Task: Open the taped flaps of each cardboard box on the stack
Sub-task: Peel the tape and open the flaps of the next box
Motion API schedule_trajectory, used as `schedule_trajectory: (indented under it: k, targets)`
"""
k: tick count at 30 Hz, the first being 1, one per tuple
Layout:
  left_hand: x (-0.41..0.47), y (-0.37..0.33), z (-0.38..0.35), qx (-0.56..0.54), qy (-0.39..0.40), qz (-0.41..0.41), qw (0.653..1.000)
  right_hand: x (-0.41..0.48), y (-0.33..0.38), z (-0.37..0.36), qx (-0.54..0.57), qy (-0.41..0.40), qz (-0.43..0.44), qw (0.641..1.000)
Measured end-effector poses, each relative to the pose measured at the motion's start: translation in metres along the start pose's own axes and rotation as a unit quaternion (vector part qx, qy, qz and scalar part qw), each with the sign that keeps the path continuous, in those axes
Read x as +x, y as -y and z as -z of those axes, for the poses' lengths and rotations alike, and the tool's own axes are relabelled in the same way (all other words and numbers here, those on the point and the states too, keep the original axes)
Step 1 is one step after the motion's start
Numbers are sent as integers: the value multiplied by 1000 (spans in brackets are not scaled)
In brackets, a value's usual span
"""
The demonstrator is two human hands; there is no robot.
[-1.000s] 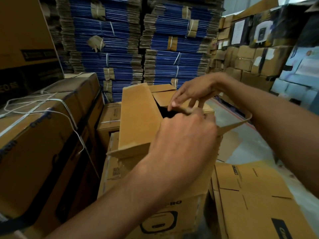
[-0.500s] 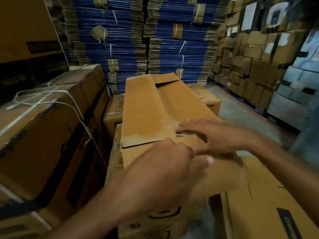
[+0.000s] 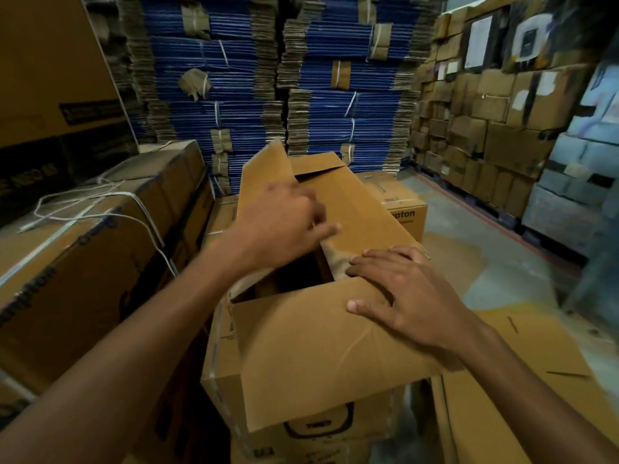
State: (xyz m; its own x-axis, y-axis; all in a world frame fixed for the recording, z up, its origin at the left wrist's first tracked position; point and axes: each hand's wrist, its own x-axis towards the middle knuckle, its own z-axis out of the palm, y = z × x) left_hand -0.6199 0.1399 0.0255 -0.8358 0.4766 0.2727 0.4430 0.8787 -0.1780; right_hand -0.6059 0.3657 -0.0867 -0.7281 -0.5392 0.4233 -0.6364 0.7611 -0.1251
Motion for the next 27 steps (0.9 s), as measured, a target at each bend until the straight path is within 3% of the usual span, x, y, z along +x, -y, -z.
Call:
schedule_trajectory:
  k: [2,4,10,13,17,20,22,25,27]
  targets:
    - [-9,15,28,-87,-45,62,993,1,-4,-2,14,-11,-7,1000]
    - [-24,35,57,-161,-33,140,976,3,-6,-4,18,-20,-8,1000]
    - [-72,99,76,36,123,279,952,9,-20,-8,25,-68,7,997]
    - [-77,101,33,29,145,177,973,9,-39,-4,40,-79,11,996]
    - [-61,82,-15,9,175,28,984,6,-67,15,66,-8,-41,997]
    - [-41,72,-43,-30,176,-22,984,3,-71,43,59,38,-116,991]
    - [-26,61,-60,-52,155,-46,986,-1,-59,53,56,13,-148,987]
    - [-7,35,-75,-89,119,-61,987,2,-4,51,113,-49,-151,981]
    - [1,16,-79,-113,75,-71,988,12,29,38,107,-21,-139,984]
